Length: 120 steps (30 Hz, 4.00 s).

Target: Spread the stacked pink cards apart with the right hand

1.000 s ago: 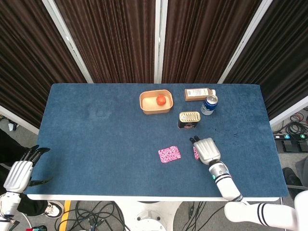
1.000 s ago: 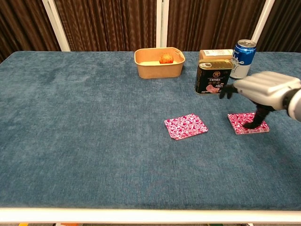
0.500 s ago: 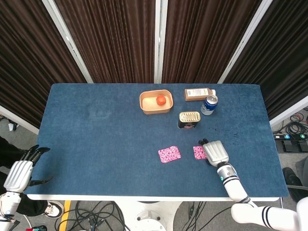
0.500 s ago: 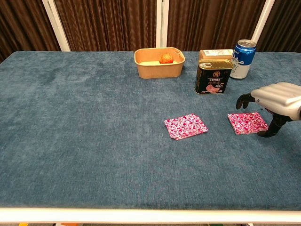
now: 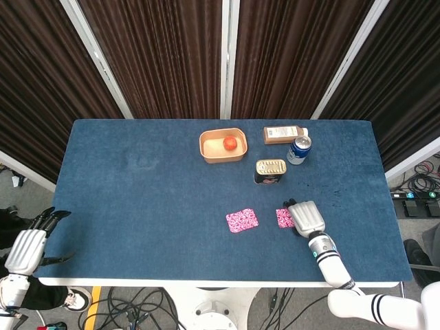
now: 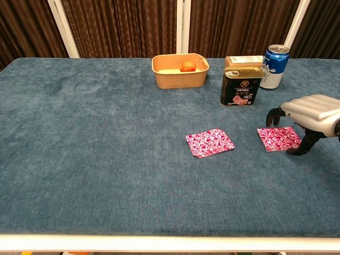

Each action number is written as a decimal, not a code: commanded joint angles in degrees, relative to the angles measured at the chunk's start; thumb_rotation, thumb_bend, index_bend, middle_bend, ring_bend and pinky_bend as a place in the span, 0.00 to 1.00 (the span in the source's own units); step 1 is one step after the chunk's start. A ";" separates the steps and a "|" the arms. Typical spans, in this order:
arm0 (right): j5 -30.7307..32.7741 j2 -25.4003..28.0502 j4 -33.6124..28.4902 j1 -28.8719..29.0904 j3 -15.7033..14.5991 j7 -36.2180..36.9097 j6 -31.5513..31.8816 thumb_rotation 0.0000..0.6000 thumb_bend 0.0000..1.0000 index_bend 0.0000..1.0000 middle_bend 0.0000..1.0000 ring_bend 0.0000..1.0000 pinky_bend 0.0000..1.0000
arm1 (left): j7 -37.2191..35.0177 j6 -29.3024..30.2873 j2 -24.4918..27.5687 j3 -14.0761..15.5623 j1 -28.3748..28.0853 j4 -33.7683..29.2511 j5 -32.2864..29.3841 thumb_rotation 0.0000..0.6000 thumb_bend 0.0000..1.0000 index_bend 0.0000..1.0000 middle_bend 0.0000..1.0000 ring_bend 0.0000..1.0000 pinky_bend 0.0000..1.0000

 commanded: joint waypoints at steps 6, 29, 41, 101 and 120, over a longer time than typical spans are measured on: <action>-0.20 -0.41 0.17 -0.28 0.18 -0.23 0.00 1.00 0.16 0.29 0.28 0.85 0.92 | 0.13 -0.05 -0.08 0.10 0.07 0.09 -0.02 1.00 0.00 0.18 0.16 0.07 0.16; -0.45 -0.92 0.19 -0.69 1.21 -0.95 0.48 1.00 0.20 0.37 0.34 0.85 0.92 | 0.14 -0.13 -0.21 0.19 0.20 0.18 -0.08 1.00 0.00 0.18 0.16 0.07 0.16; -2.28 -0.51 -0.24 -1.15 1.70 -0.01 1.49 1.00 0.22 0.42 0.39 0.85 0.92 | -0.04 -0.16 -0.19 0.16 0.15 0.18 -0.06 1.00 0.00 0.18 0.16 0.07 0.16; 6.06 -9.26 6.81 9.22 7.35 -6.62 -1.60 1.00 0.19 0.29 0.26 0.85 0.92 | -2.87 0.37 -0.40 0.01 0.76 1.96 -0.40 1.00 0.00 0.18 0.16 0.07 0.16; -27.35 12.44 -10.56 -7.11 -8.09 17.65 16.40 1.00 0.11 0.12 0.17 0.19 0.28 | -0.90 0.57 0.20 -0.05 0.47 0.22 0.12 1.00 0.00 0.18 0.16 0.07 0.16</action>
